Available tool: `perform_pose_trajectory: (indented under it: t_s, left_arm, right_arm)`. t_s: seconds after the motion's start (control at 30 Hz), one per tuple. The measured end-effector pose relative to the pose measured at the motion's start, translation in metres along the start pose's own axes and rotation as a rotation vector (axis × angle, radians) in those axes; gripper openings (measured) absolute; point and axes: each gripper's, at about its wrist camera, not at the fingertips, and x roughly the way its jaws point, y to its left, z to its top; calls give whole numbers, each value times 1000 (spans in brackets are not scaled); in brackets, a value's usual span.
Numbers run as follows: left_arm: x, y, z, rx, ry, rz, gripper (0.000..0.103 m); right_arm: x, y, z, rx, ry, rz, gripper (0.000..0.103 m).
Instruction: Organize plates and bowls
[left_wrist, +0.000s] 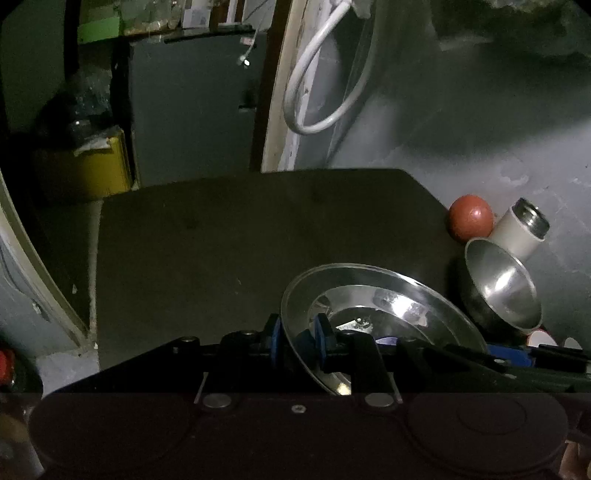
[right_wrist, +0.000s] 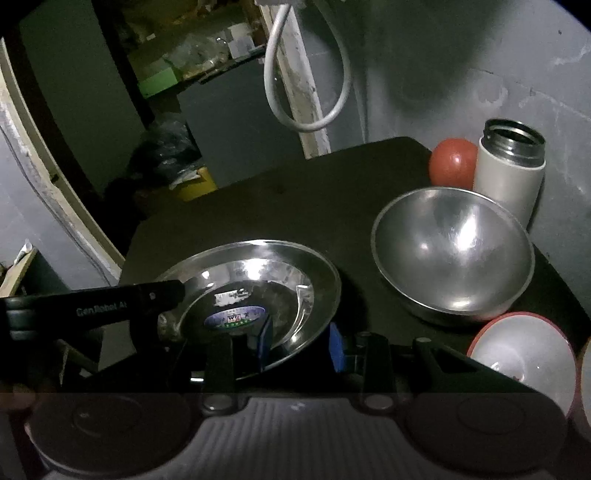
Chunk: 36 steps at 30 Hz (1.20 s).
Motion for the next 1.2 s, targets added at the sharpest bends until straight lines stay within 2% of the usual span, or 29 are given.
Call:
perform_pose_trajectory:
  t_s: [0.3,0.53,0.87,1.2]
  left_arm:
    - [-34,-15,-10,38,-36,-21,20]
    - [-60,-35,-33,84,-22,-56,21]
    - [-86,-61,-80,199,29,-80,24]
    - [-91,-81,-109,330,45,-55,29]
  right_arm:
    - [-41,-5,-15,0,-39,12,36]
    - [-80,-11,-38,10,-35,4,36]
    - [-118,-19,-79,4,21,-5,36]
    - [-126,-20,-101,-7,69,-33,36]
